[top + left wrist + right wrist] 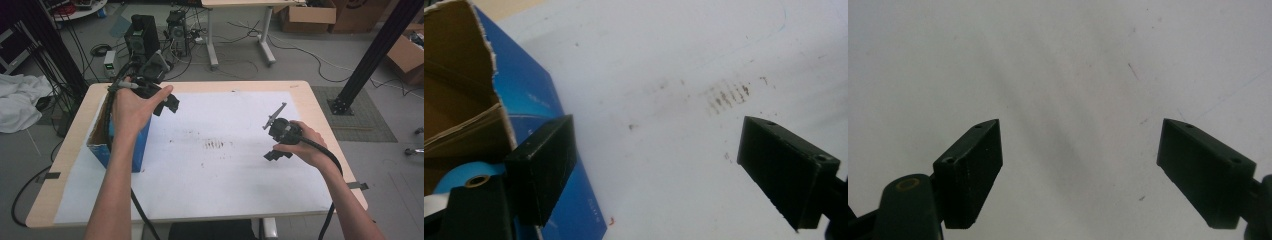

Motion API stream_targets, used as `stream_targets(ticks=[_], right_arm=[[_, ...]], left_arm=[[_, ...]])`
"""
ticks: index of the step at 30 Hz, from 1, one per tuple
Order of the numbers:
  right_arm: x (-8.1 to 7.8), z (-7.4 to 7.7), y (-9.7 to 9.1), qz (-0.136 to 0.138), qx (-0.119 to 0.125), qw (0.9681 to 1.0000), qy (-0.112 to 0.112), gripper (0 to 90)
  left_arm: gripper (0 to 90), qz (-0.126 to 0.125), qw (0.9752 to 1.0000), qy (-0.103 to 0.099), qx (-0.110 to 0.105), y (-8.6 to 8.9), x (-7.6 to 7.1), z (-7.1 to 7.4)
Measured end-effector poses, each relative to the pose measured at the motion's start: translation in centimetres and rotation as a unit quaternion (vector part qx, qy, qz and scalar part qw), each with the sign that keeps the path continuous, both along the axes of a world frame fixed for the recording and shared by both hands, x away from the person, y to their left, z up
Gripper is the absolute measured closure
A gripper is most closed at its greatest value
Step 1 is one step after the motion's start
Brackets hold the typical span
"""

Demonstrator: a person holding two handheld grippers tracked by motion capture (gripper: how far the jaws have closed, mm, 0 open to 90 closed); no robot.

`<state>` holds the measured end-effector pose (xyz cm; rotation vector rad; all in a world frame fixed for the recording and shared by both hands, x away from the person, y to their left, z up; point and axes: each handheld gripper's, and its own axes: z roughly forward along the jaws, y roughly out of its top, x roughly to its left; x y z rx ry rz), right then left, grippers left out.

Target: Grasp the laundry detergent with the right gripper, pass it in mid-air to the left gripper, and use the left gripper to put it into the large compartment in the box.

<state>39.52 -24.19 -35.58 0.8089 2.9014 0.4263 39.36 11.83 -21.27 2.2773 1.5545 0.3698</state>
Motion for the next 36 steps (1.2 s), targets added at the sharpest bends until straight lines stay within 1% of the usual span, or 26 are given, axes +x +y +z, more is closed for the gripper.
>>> stream_targets(ticks=[4, 9, 12, 14, 15, 16, 19, 21, 24, 28, 32, 36], right_arm=[[0.0, -0.2, -0.4, -0.001, 0.0, 1.0, 0.0, 18.3], [0.2, -0.2, -0.5, -0.001, 0.0, 1.0, 0.001, 18.3], [0.3, -0.2, -0.4, -0.004, 0.001, 1.0, 0.001, 18.3], [0.4, -0.2, -0.3, -0.002, 0.001, 1.0, 0.0, 18.3], [0.4, -0.2, -0.3, 0.001, 0.0, 1.0, 0.0, 18.3], [0.4, -0.2, -0.2, -0.002, 0.0, 1.0, 0.002, 18.3], [0.5, -0.2, -0.2, -0.001, 0.0, 1.0, 0.0, 18.3], [0.5, -0.1, -0.2, -0.001, 0.0, 1.0, -0.001, 18.3], [0.5, -0.1, -0.3, -0.001, 0.0, 1.0, -0.001, 18.3], [0.5, -0.2, -0.5, -0.006, 0.0, 1.0, 0.001, 18.3], [0.4, -0.2, -0.6, -0.006, 0.0, 1.0, 0.0, 18.3], [0.4, -0.2, -0.7, -0.009, -0.001, 1.0, 0.0, 18.0]], left_arm=[[16.9, -0.008, 0.9999, 0.007, 0.001, -1.0, 0.2, -0.9], [16.9, -0.012, 0.9998, 0.016, 0.001, -2.0, 0.6, -2.1], [16.9, -0.017, 0.9997, 0.018, 0.001, -2.5, 0.7, -2.9], [16.9, -0.021, 0.9995, 0.022, 0.006, -3.0, 0.8, -3.5], [16.9, -0.022, 0.9994, 0.024, 0.005, -3.2, 0.9, -3.8], [16.9, -0.025, 0.9993, 0.026, 0.005, -3.3, 0.9, -4.1], [17.0, -0.025, 0.9992, 0.03, 0.009, -3.6, 1.1, -5.0], [17.0, -0.024, 0.9992, 0.03, 0.007, -3.8, 1.1, -5.6], [16.9, -0.028, 0.9989, 0.037, 0.008, -4.1, 1.1, -6.4], [17.0, -0.034, 0.9985, 0.042, 0.01, -4.7, 1.1, -7.1], [17.0, -0.035, 0.9983, 0.046, 0.01, -5.1, 1.1, -7.7], [17.0, -0.036, 0.998, 0.05, 0.015, -5.4, 1.2, -8.2]])
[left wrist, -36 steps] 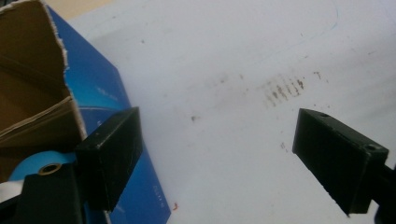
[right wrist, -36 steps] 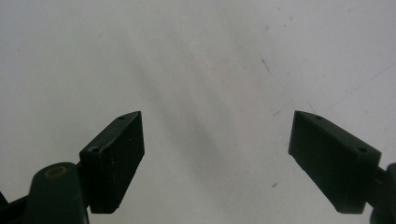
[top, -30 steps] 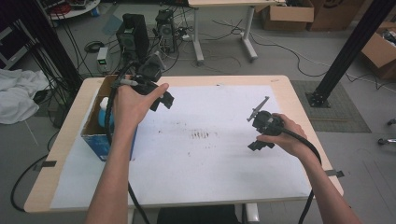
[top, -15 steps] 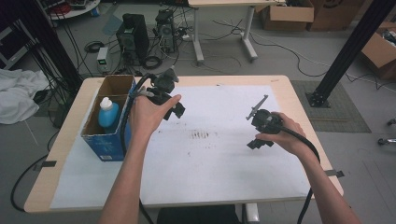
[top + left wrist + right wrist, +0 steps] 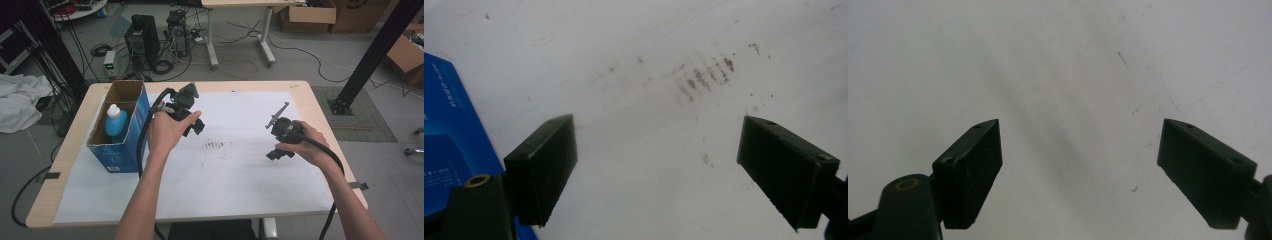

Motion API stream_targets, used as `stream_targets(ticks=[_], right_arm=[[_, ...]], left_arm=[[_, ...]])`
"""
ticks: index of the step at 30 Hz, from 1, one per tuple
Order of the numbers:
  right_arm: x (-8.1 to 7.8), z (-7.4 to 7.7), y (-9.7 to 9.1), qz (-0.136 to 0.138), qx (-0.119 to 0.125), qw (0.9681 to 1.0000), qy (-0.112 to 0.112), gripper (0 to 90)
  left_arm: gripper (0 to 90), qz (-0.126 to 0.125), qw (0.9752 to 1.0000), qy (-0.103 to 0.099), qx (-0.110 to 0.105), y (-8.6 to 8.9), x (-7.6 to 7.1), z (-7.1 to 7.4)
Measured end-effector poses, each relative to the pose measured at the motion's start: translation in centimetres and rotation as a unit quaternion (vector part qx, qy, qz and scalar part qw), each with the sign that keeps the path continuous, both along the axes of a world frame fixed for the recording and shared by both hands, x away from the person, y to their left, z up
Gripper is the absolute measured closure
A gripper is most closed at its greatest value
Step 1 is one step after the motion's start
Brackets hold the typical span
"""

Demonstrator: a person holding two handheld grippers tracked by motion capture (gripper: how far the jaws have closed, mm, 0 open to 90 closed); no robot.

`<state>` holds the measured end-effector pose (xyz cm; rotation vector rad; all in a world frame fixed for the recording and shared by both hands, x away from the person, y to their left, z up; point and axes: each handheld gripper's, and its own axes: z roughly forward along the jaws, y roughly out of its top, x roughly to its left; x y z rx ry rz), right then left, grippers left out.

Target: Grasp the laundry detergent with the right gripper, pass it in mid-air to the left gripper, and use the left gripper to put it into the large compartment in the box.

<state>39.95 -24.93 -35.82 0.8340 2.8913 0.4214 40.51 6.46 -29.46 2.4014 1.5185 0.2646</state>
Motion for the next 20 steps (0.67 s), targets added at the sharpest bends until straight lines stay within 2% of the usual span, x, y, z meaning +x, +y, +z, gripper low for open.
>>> stream_targets(ticks=[13, 20], right_arm=[[-0.13, -0.04, 0.0, -0.001, 0.0, 1.0, 0.001, 17.9], [-0.13, 0.04, 0.16, -0.002, 0.0, 1.0, 0.001, 17.9]], left_arm=[[17.0, 0.001, 1.0, 0.008, -0.005, 0.12, -0.15, -0.73], [16.9, 0.0, 1.0, 0.003, -0.009, 0.33, -0.32, -0.36]])
